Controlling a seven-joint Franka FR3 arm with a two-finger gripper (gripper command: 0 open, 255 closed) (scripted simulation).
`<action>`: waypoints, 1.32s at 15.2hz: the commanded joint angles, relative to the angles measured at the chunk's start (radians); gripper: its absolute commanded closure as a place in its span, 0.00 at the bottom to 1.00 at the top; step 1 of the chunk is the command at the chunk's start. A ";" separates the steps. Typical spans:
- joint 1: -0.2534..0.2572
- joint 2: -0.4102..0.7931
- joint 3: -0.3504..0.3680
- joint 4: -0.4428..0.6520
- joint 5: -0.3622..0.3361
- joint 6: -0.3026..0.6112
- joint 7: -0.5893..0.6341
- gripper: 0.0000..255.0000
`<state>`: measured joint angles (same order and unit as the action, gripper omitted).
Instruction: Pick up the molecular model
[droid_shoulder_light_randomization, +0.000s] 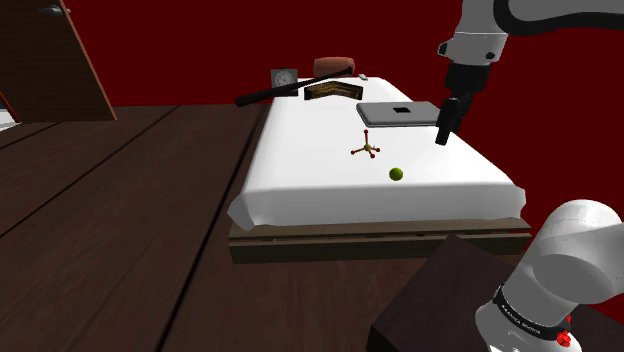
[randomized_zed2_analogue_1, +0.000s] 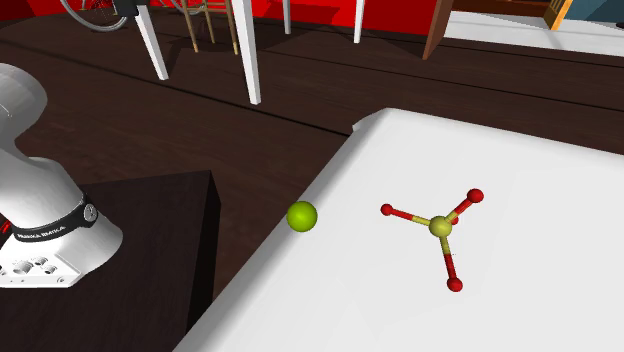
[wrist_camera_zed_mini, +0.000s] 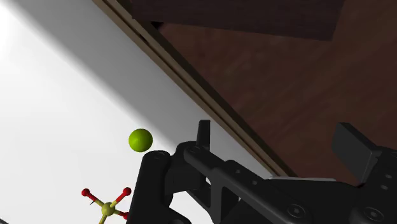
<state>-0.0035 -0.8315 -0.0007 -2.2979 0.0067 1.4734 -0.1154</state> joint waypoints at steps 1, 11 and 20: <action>0.000 0.000 0.000 0.000 0.000 0.000 0.000 0.00; -0.066 0.311 -0.012 0.048 -0.028 0.270 0.093 0.00; -0.116 0.621 -0.038 0.195 -0.053 0.438 0.176 0.00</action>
<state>-0.1126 -0.2427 -0.0330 -2.1249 -0.0425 1.8990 0.0547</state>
